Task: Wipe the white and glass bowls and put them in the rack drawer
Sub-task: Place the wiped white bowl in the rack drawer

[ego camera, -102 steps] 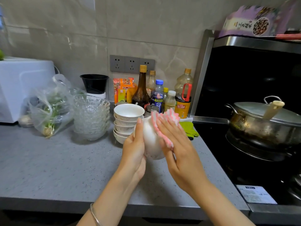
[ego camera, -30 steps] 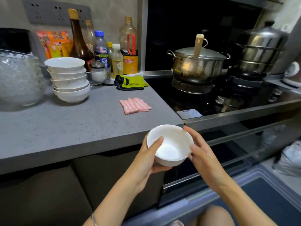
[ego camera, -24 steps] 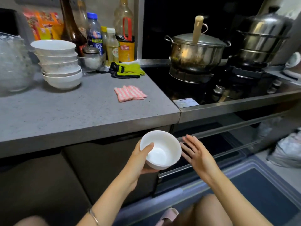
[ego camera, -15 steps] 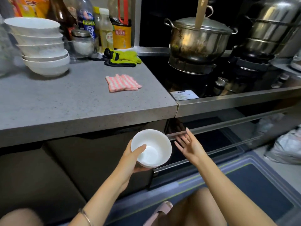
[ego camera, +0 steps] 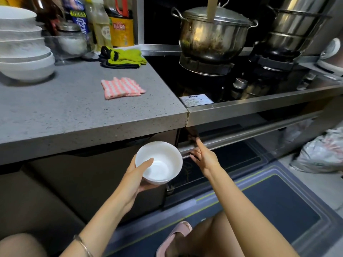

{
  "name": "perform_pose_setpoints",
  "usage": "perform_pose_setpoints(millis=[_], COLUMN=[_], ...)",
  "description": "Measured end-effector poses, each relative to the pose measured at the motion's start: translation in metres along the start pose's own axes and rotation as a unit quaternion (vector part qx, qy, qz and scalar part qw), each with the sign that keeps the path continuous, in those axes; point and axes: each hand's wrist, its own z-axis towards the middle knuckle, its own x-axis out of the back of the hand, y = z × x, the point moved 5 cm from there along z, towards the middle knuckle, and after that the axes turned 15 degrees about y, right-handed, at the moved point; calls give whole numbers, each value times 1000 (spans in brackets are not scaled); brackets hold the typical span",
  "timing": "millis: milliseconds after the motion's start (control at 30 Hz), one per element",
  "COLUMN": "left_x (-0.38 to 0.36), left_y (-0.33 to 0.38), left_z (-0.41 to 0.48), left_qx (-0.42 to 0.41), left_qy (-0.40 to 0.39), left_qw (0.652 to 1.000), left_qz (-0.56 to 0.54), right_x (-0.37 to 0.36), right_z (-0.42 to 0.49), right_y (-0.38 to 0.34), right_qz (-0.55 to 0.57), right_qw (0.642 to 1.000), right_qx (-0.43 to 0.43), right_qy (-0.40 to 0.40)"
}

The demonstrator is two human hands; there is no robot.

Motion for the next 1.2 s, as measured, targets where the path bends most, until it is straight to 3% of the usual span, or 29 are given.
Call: perform_pose_setpoints(millis=[133,200,233,300,367,433,533,667,900,1200], left_x=[0,-2,-4,-8,-13,-19,-25,-32,-55,-63], left_y=[-1,-3,-4,-6,-8,-10,-17,-26,-36,-40], left_z=[0,-2,-3,-6,-7,-8,-9,-10,-23,-28], left_qx=[-3,-3,-1,-1,-3,-5,3,10,16,16], left_qy=[-3,-8,-11,-19,-27,-32,-31,-30,-54,-68], left_qw=[1000,1000,1000,1000,1000,999,999,999,998,997], left_qz=[-6,-4,-3,3,9,11,9,21,35,44], right_x=[24,45,58,80,82,75,74,89,133,161], right_z=[-17,-24,-26,-32,-36,-24,-10,-14,-40,-61], right_y=[6,7,3,-20,-43,-49,-40,-35,-24,-19], right_qz=[-8,-113,-196,-333,-405,-495,-604,-588,-579,-585], right_qw=[1000,992,972,883,780,724,681,677,701,680], right_qx=[0,58,125,319,471,479,396,428,400,429], right_qy=[-23,-17,12,88,70,-33,-118,-110,-116,-106])
